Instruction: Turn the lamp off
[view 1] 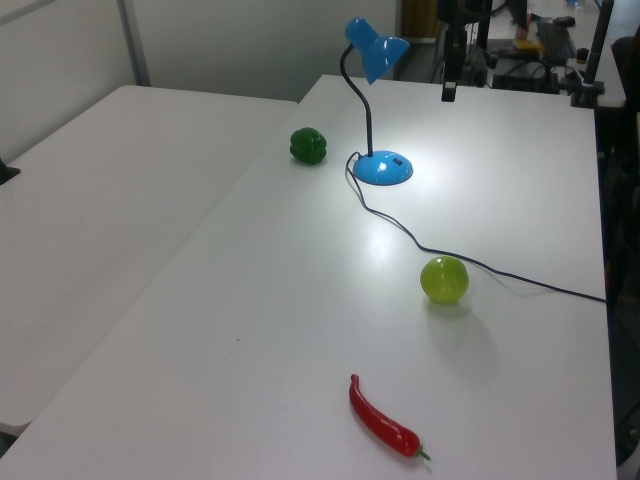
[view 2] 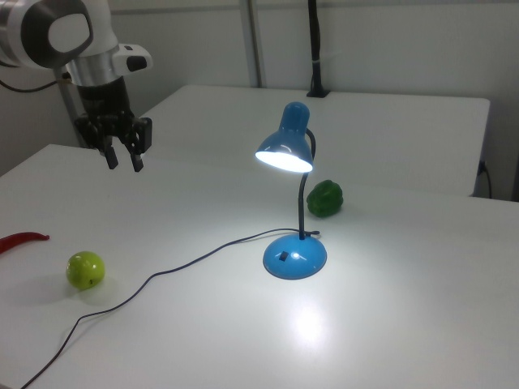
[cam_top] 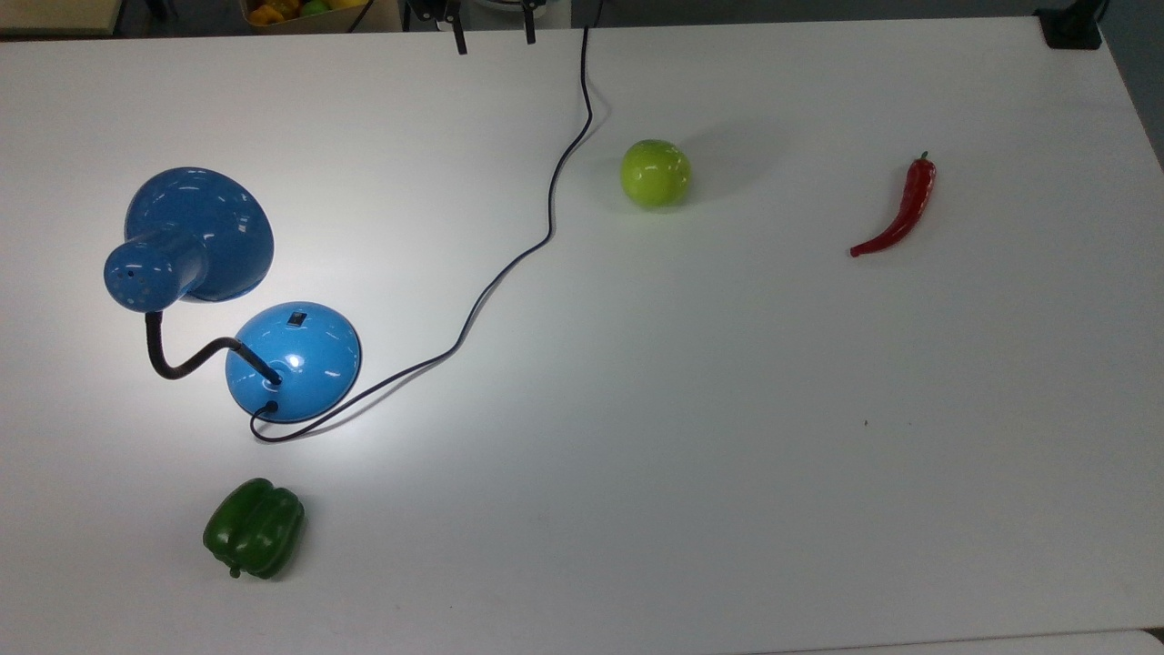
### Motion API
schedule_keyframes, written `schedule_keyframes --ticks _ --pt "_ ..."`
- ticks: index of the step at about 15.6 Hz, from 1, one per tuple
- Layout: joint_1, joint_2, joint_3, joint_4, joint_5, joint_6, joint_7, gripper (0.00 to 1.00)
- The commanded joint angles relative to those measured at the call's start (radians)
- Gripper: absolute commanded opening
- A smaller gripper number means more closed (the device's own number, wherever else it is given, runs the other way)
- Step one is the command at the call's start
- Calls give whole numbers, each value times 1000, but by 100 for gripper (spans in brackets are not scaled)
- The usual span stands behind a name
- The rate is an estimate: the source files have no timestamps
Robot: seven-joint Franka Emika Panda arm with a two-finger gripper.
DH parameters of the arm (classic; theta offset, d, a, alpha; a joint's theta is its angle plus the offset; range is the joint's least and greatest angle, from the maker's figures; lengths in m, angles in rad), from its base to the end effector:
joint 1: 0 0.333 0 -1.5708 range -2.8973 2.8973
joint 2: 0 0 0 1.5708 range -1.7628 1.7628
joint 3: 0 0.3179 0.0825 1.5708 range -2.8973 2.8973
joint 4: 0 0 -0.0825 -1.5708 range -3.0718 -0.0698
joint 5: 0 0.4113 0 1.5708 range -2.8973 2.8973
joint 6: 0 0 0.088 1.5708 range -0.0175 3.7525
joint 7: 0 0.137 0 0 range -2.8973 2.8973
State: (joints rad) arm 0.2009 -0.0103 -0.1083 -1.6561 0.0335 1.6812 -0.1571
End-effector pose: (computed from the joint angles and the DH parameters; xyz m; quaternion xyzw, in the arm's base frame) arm 0.5855 0.0584 0.5694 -0.9921 -0.1229 -0.0182 0.0167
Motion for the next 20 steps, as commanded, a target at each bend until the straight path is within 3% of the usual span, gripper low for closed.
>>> schedule_keyframes --ticks 1,4,5,12,15,20 --pt "6 -5 -11 -27 39 23 -32 22" --pt "5 -5 -11 -30 59 22 -32 2" --pt "5 -7 -11 -37 59 20 -27 0" --pt "-11 -7 -13 -83 37 14 -32 0" --pt "-17 1 -13 -139 -62 25 -36 0" --pt "-34 13 -51 -263 -102 184 -36 0"
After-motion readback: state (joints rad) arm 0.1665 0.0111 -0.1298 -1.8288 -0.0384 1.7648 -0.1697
